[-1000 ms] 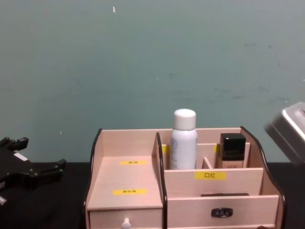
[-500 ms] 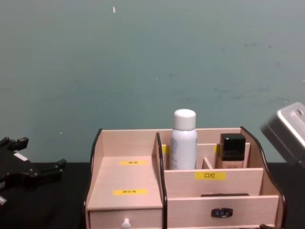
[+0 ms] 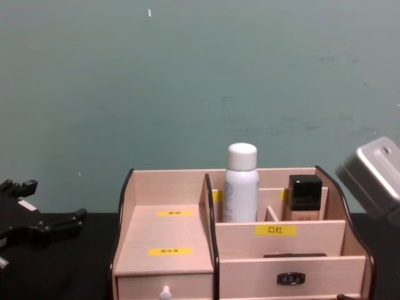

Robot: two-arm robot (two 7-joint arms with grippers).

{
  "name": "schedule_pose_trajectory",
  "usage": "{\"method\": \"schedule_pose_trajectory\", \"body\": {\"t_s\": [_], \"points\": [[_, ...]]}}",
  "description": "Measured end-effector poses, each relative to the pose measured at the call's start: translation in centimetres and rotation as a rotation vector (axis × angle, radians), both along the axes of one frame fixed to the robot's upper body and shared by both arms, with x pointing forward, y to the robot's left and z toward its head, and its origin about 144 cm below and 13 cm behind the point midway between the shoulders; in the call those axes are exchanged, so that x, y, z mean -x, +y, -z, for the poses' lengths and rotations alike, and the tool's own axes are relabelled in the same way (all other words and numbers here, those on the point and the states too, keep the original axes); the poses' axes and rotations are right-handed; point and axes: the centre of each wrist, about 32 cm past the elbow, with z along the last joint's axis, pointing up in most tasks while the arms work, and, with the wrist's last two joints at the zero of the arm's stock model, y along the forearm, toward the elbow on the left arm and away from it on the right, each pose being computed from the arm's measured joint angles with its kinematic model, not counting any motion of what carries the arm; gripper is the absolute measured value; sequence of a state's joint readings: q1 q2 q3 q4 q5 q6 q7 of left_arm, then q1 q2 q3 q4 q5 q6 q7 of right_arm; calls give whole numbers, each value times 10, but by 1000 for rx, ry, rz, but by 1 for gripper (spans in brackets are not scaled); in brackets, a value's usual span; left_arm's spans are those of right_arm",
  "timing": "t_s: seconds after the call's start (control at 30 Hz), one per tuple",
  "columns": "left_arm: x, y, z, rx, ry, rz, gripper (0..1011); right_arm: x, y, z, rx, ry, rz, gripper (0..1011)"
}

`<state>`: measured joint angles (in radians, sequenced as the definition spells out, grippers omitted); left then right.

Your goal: Pick up the facial cleanser and watermelon frost from the table and place them into the tiered storage box.

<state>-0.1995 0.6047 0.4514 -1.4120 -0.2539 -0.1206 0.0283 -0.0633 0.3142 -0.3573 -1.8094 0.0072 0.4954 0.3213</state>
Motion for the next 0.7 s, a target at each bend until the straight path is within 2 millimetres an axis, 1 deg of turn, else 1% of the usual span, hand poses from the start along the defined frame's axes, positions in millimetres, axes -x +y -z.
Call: {"method": "schedule_pose_trajectory", "body": {"t_s": [0.33,0.43,0.47,0.5,0.57,0.6,0.63,0.7], "points": [[0,0,0,0,0,0,1001,0,0,0,2,-3,-2,993],[0,0,0,0,0,0,1001,0,0,0,1,-3,-2,928],[0,0,0,0,0,0,1001,0,0,0,1,-3,-2,885],[0,0,0,0,0,0,1001,0,0,0,1,-3,-2,885],[0,0,0,0,0,0,1001,0,0,0,1,-3,-2,836],[0,0,0,0,0,0,1001,0,0,0,1,-3,-2,787],[0,0,0,0,0,0,1001,0,0,0,0,-3,-2,763],[0,0,0,0,0,0,1001,0,0,0,0,-3,-2,738]]}}
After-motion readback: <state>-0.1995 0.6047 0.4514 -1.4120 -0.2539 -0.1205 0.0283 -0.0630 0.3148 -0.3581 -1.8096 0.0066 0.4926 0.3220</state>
